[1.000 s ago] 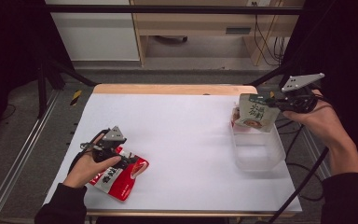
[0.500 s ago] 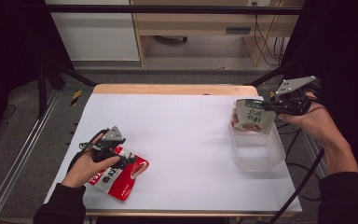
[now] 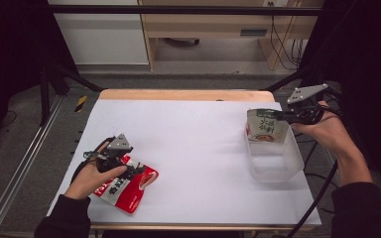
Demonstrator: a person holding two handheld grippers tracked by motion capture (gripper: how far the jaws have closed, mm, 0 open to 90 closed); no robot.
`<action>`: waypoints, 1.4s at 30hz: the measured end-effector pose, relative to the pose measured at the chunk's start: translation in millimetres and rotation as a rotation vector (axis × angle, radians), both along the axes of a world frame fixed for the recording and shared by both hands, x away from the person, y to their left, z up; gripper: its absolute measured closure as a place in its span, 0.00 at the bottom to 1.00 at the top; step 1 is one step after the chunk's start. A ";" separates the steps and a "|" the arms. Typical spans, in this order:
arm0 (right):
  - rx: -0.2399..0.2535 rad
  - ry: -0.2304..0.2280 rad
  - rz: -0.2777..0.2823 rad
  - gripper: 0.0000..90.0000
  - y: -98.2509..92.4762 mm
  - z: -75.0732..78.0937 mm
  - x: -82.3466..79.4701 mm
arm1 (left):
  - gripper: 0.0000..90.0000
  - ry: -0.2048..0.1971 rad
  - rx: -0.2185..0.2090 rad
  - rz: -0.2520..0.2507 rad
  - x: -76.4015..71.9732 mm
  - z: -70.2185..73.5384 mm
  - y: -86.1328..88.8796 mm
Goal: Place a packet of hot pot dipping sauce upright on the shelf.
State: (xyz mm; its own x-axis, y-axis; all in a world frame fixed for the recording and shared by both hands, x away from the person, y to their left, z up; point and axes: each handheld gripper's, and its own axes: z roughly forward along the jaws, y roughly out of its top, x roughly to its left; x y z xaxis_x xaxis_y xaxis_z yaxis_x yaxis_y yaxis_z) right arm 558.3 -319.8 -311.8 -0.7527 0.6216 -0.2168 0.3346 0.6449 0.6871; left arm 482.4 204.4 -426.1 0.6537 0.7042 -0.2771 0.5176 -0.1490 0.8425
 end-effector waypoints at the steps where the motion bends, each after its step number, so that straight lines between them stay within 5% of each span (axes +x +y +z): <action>1: -0.004 0.004 -0.005 1.00 0.5 -1.8 0.0 | 0.10 0.000 0.001 -0.001 0.0 0.1 0.2; 26: 0.034 0.030 -0.020 1.00 -3.8 -17.4 2.2 | 0.10 0.009 0.016 0.001 1.0 -1.8 2.7; 42: 0.057 0.048 -0.080 0.92 -25.3 -28.5 -5.7 | 0.10 0.010 0.012 0.007 0.9 -1.9 1.9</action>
State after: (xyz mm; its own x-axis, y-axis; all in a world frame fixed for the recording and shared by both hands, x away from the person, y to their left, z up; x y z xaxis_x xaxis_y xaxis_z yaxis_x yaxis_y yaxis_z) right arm 552.7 -345.1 -340.2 -0.7086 0.6908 -0.1441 0.4171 0.5747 0.7041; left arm 483.3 206.3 -428.0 0.6464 0.7117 -0.2749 0.5267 -0.1556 0.8357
